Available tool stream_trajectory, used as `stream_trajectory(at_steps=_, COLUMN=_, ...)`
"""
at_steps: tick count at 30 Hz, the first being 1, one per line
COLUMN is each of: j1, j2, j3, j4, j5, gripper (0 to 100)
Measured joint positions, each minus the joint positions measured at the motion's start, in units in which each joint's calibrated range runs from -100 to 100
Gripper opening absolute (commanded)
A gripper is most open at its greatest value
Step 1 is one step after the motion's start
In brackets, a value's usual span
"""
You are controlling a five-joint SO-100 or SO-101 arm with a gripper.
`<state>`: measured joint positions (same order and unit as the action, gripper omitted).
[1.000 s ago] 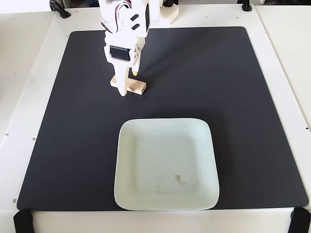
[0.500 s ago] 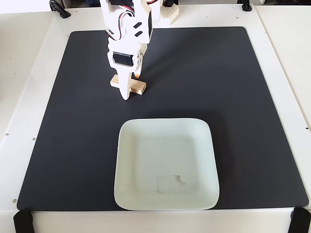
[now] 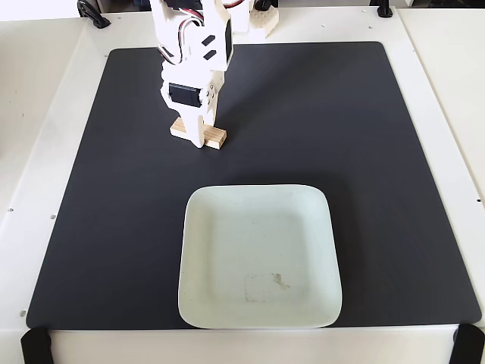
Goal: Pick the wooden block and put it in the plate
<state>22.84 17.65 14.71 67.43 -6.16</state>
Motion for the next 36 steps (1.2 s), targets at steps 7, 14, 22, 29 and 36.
stream_trajectory(at_steps=7, j1=-0.2, j2=-3.2, j3=1.4, j4=-0.1, j5=0.2, gripper=1)
stream_trajectory(at_steps=14, j1=-2.4, j2=-20.5, j3=12.6, j4=0.4, j5=3.9, gripper=1)
stream_trajectory(at_steps=22, j1=-2.6, j2=-49.3, j3=32.9, j4=1.0, j5=11.5, gripper=1)
stream_trajectory(at_steps=29, j1=-2.7, j2=-72.8, j3=45.1, j4=1.1, j5=20.5, gripper=1)
stream_trajectory(at_steps=36, j1=-5.3, j2=-79.7, j3=46.0, j4=-8.0, j5=37.1, gripper=1)
